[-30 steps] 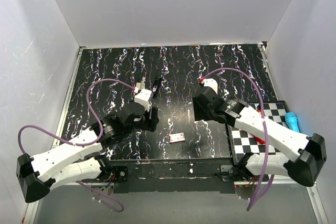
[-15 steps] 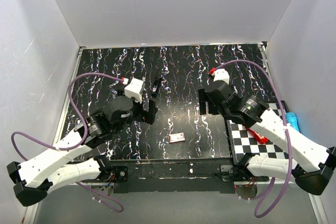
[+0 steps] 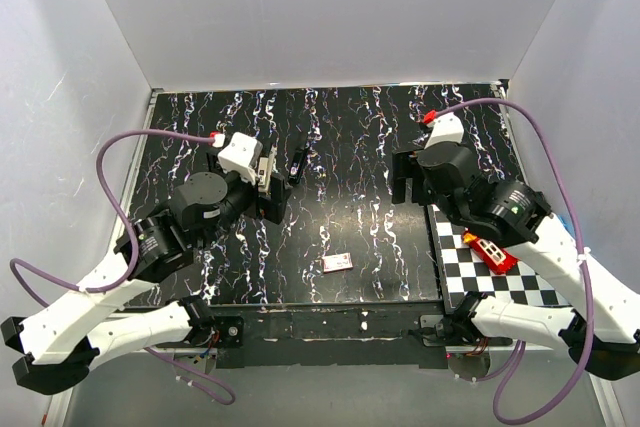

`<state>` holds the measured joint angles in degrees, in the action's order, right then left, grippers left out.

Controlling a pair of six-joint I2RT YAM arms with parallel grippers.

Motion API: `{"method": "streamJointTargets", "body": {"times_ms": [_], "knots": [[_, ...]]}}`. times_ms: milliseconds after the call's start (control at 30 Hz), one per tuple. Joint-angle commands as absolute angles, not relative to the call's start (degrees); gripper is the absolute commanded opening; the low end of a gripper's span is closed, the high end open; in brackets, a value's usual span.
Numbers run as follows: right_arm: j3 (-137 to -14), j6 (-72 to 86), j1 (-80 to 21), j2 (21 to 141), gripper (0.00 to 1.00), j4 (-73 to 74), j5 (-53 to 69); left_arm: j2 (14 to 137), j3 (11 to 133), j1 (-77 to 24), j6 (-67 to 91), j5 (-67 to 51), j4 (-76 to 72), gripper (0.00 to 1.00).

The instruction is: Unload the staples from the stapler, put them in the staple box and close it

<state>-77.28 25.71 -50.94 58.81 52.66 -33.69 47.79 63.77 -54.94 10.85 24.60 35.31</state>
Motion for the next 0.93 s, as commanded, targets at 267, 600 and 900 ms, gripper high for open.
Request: {"method": "streamJointTargets", "body": {"times_ms": [267,600,900], "knots": [[-78.13,22.06,-50.71,55.55,0.92,50.71,-38.49,49.13,67.94,-55.2,6.15,23.47,33.75,0.98],[-76.99,21.01,-50.71,54.49,0.92,47.99,-38.67,50.18,68.47,-55.2,5.63,23.99,31.82,0.98],[-77.78,20.13,-50.71,55.28,0.94,47.2,-37.71,50.8,69.08,-55.2,4.13,25.4,30.94,0.98]]}}
